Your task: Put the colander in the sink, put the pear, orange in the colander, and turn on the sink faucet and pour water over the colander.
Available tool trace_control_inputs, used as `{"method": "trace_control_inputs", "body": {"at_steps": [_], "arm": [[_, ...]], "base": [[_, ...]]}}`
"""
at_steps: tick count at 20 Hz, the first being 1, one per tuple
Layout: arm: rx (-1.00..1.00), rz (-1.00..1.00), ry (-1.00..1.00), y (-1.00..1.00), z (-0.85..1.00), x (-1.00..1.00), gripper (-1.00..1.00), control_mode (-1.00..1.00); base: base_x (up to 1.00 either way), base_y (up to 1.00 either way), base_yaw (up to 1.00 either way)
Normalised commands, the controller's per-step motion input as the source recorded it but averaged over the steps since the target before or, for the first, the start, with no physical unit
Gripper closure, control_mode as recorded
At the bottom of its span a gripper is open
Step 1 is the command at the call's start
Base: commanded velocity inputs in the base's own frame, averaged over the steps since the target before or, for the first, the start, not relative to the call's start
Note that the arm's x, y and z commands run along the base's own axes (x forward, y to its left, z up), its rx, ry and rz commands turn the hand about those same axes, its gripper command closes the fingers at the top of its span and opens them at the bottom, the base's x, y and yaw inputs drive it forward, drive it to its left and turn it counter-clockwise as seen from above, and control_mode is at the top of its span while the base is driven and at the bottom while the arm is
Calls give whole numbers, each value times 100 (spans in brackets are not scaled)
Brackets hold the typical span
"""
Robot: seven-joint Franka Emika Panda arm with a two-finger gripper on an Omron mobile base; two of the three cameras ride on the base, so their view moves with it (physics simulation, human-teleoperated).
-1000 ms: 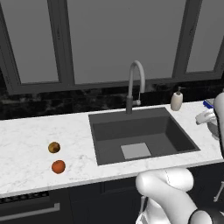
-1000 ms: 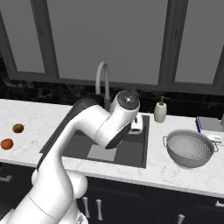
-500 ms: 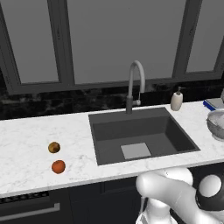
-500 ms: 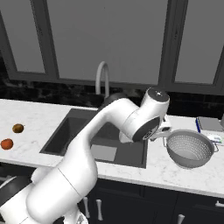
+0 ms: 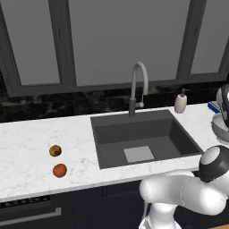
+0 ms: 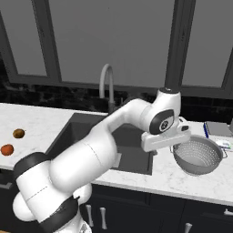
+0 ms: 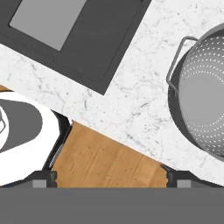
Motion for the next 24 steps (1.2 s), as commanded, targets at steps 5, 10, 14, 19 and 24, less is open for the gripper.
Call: {"method": "trace_control_inputs", "body": {"at_steps": [5, 10, 14, 19, 24], "arm": [[-2, 0, 1, -27, -29, 0, -100, -100], [-1, 1, 0, -11, -19, 19, -100, -100], [-2, 3, 0, -8, -25, 36, -100, -100], [0, 4, 0, -19, -17, 30, -100, -100], [0, 5, 0, -27, -11, 23, -100, -100]], "base": [[0, 0, 0], [0, 0, 0], [0, 0, 0], [0, 0, 0], [0, 0, 0]]}}
